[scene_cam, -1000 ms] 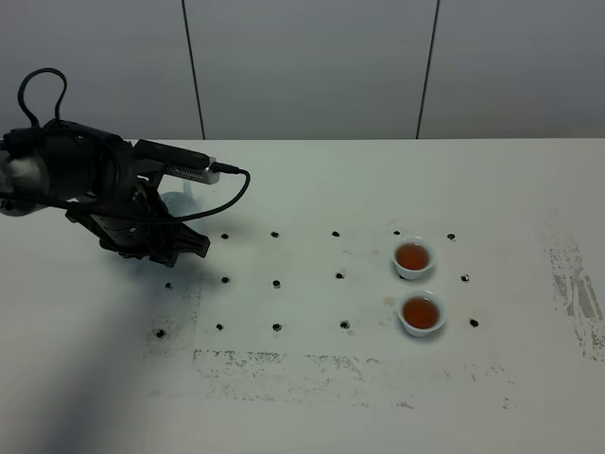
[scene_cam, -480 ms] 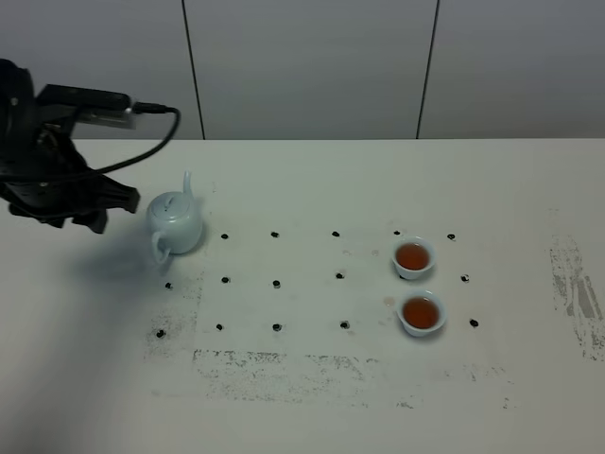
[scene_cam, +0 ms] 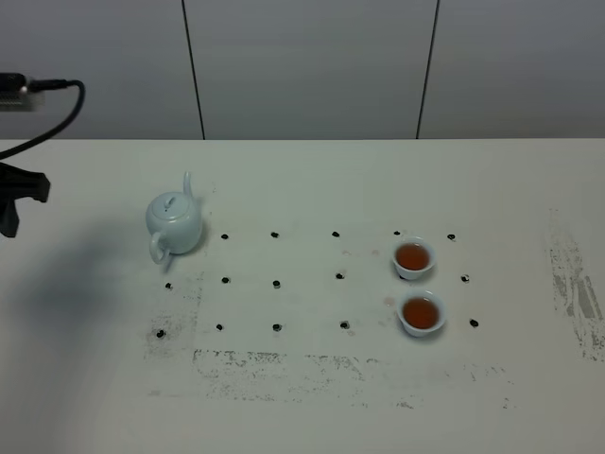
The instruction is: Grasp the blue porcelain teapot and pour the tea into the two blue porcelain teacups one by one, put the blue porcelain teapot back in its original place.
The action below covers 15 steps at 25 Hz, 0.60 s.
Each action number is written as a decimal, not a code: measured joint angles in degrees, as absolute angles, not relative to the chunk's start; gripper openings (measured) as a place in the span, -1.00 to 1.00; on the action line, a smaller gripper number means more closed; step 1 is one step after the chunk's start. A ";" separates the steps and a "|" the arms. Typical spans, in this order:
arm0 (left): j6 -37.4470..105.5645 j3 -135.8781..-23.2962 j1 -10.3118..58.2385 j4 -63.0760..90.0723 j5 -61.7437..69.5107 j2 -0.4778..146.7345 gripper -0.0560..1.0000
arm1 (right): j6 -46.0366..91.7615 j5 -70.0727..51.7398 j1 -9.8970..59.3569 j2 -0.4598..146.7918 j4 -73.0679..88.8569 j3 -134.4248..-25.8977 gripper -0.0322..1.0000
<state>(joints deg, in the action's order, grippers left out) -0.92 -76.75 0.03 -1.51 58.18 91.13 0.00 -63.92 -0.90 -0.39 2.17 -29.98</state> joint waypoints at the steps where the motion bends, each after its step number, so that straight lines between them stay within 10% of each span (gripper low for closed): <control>1: -0.92 -74.69 0.03 -1.38 58.24 87.10 -0.09 | 0.00 -63.92 -0.90 -0.39 2.17 -29.98 -0.28; 15: -1.38 -54.71 0.03 4.96 68.51 52.86 -0.09 | 0.00 -63.92 -0.90 -0.39 2.19 -29.98 -0.28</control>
